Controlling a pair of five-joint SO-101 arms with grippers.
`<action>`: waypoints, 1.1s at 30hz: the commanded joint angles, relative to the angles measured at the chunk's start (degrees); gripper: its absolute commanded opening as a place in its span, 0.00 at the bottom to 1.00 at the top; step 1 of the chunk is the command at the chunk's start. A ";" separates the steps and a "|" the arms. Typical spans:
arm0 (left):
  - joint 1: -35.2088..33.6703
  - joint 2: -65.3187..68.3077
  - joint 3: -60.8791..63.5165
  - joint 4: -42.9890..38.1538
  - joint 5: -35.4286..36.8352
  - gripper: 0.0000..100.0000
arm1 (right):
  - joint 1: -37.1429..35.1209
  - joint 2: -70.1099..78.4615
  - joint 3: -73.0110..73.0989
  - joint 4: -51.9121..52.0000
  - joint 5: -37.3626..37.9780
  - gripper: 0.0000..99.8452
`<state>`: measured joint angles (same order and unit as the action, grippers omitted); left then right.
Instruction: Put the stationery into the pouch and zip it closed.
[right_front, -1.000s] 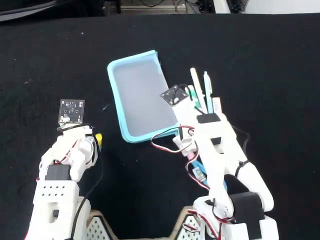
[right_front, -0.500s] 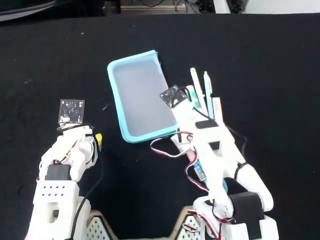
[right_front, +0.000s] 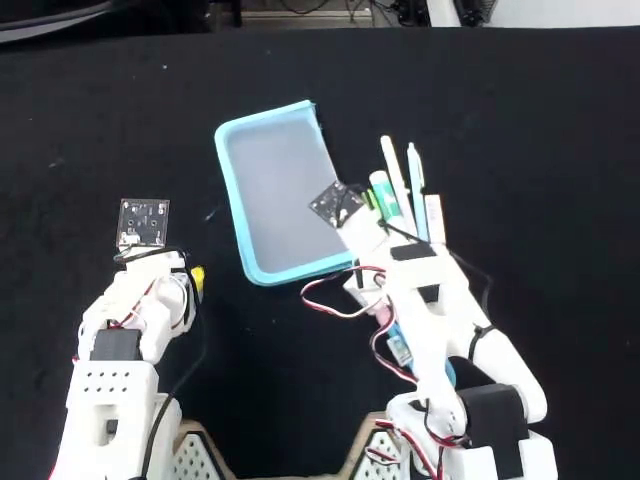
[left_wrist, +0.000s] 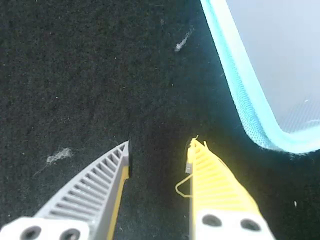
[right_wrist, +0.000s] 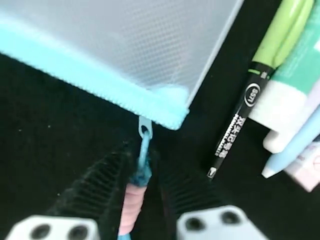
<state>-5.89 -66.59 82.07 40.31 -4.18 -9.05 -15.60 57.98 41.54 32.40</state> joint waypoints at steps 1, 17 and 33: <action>0.22 -0.88 -0.75 -0.97 0.09 0.19 | 0.09 -2.95 -0.04 -0.44 4.84 0.01; 0.66 -0.88 -1.10 -0.97 0.35 0.19 | -14.77 -21.85 -21.67 19.96 0.00 0.01; -16.31 -0.88 -9.10 -0.53 6.68 0.19 | -22.42 -37.49 -12.70 20.22 0.09 0.01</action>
<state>-17.23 -66.59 79.16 40.31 -0.66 -30.95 -49.80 44.44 61.85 32.75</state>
